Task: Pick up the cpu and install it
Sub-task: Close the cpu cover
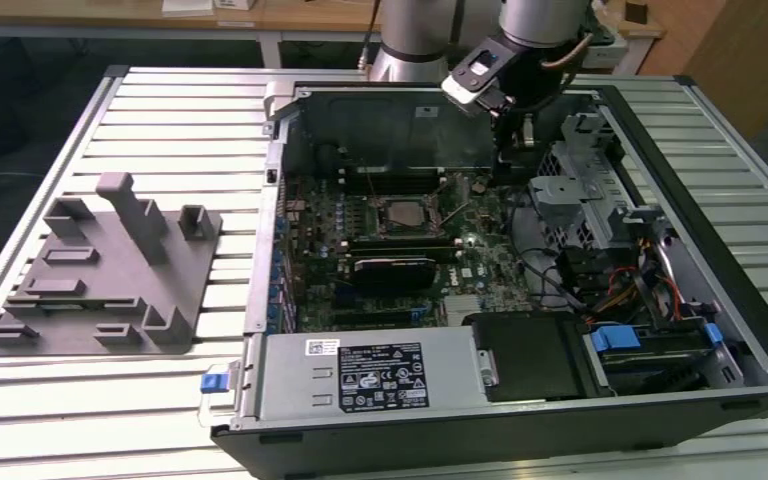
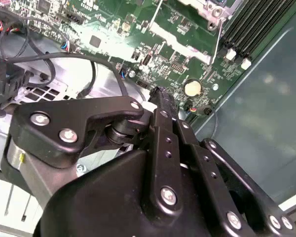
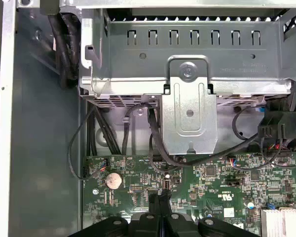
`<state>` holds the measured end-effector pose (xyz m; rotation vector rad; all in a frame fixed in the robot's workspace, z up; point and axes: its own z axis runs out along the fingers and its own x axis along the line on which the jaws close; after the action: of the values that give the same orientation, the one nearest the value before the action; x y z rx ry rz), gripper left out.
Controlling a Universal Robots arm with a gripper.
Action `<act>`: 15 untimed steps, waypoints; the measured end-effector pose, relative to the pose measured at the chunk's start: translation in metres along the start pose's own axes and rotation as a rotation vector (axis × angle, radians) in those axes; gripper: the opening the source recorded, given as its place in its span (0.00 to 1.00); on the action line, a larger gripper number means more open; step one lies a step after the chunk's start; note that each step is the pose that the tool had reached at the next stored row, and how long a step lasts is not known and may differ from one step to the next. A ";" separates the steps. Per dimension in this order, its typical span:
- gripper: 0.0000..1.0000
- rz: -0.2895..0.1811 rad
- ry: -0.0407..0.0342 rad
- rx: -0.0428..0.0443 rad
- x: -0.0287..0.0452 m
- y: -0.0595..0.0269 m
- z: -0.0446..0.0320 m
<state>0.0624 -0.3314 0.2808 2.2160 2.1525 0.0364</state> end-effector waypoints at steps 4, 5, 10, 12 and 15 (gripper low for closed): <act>0.11 0.000 0.0000 0.0000 -0.0003 0.0010 -0.0179; 0.11 0.000 0.0000 0.0000 -0.0004 0.0010 -0.0193; 0.11 0.000 -0.0003 0.0000 -0.0004 0.0010 -0.0187; 0.11 0.000 0.0000 0.0000 -0.0004 0.0009 -0.0177; 0.11 0.000 -0.0001 0.0000 -0.0004 0.0008 -0.0163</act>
<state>0.0624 -0.3315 0.2971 2.2160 2.1525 0.0363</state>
